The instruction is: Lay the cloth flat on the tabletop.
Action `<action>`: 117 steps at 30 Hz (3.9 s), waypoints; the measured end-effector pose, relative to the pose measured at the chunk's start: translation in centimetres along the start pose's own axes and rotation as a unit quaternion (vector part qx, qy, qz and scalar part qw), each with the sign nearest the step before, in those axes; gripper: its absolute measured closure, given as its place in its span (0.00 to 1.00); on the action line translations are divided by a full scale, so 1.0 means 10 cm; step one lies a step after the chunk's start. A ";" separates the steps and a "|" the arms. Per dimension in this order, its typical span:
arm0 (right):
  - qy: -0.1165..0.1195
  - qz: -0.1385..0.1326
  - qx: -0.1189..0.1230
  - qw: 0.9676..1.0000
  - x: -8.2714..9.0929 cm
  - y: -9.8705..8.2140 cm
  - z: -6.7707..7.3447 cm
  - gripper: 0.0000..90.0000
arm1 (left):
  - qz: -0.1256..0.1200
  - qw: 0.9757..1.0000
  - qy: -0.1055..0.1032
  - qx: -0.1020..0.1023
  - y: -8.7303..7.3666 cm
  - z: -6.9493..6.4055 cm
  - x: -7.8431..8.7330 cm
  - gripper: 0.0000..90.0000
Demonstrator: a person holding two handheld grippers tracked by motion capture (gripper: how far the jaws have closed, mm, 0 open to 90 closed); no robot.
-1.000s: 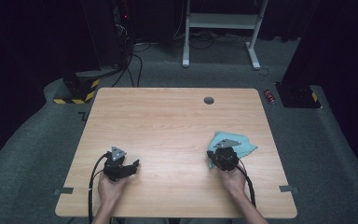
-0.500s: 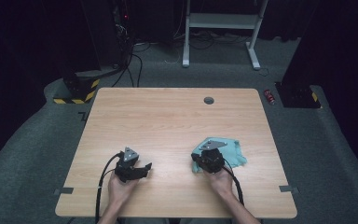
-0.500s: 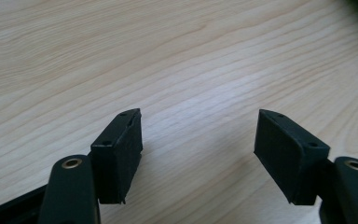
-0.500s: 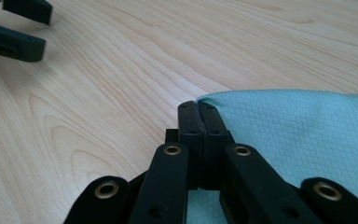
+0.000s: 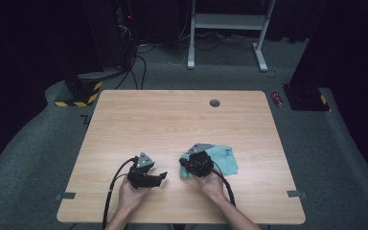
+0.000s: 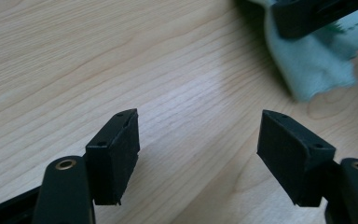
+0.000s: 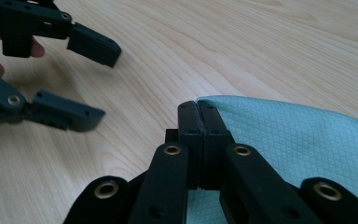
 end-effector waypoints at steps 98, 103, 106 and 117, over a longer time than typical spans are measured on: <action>-0.069 0.030 -0.018 0.997 0.72 -0.46 -0.57 1.00 | 0.034 0.993 -0.031 -0.111 0.43 -0.53 -0.52 0.61; -0.063 0.016 -0.018 0.998 0.72 -0.33 -0.54 1.00 | 0.030 0.992 -0.036 -0.114 0.43 -0.56 -0.52 0.51; -0.058 0.010 -0.014 0.998 0.68 -0.24 -0.52 1.00 | 0.025 0.992 -0.042 -0.115 0.45 -0.60 -0.53 0.49; -0.055 0.012 -0.007 0.998 0.48 -0.12 -0.47 1.00 | 0.010 0.991 -0.084 -0.102 0.58 -0.81 -0.58 0.48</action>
Point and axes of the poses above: each handheld gripper's, and its own axes: x roughly backward along the jaws, y roughly out of its top, z roughly to its left, the point moved 6 cm from there along -x, roughly forward along the jaws, and after that the axes turned 7 degrees about y, right-handed, at the moved point
